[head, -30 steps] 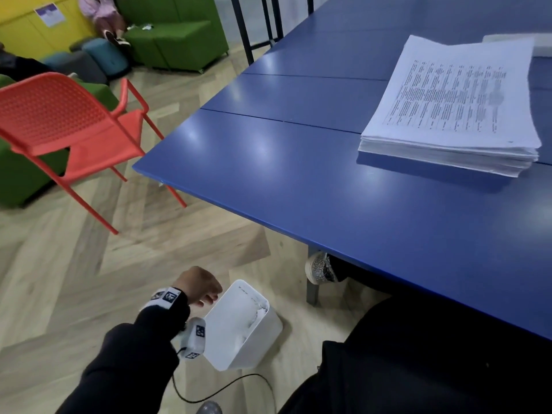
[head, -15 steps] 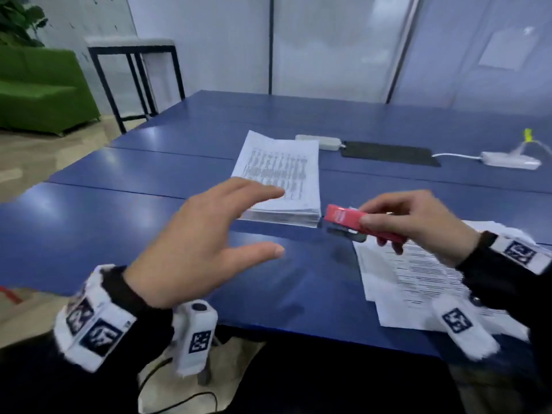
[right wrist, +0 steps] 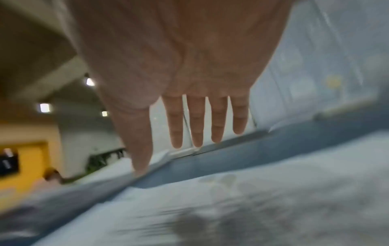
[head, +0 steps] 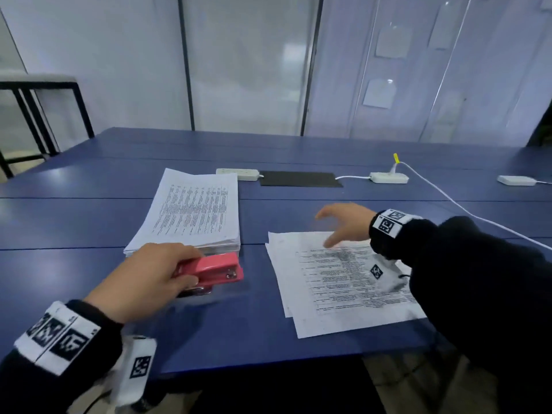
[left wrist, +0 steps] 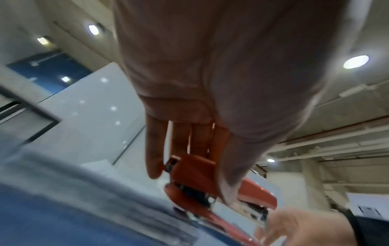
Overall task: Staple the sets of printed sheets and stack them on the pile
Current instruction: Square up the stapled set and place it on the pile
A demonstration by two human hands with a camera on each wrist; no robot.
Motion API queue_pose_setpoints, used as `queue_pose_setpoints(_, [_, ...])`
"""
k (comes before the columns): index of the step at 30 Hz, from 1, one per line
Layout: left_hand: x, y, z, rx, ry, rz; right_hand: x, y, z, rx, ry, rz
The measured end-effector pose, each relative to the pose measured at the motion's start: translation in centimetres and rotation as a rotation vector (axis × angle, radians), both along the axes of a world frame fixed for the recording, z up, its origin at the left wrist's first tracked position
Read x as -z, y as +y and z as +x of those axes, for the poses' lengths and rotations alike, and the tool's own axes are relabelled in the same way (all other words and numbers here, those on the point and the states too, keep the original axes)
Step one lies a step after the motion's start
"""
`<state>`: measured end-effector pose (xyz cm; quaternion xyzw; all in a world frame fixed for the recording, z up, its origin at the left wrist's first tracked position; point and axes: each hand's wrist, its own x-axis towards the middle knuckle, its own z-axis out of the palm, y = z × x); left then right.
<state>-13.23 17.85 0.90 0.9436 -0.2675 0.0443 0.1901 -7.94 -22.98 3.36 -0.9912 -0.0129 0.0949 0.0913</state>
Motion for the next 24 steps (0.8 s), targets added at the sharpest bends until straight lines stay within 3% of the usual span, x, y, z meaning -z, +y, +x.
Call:
queue_pose_setpoints(3, [0.8, 2.3, 0.9, -0.048, 0.15, 0.031, 0.7, -2.0, 1.1, -0.003, 0.175, -0.155])
queue_pose_setpoints(8, [1.5, 3.0, 1.2, -0.05, 0.262, 0.027, 0.8, -2.3, 2.0, -0.001, 0.15, -0.151])
queue_pose_setpoints(13, [0.3, 1.4, 0.1, -0.029, 0.183, -0.263, 1.2, -2.8, 1.8, -0.013, 0.129, -0.108])
queue_pose_setpoints(16, [-1.2, -0.8, -1.0, 0.028, 0.196, -0.529, -1.1, -4.0, 0.5, 0.035, -0.027, 0.16])
queue_pose_setpoints(21, [-3.4, -6.0, -0.3, -0.064, 0.243, -0.956, -6.8, -5.0, -2.8, 0.089, -0.3, 0.917])
queue_pose_setpoints(24, [-4.9, -10.3, 1.6, -0.027, 0.298, -1.104, -8.2, -4.2, -4.1, 0.081, -0.403, 1.275])
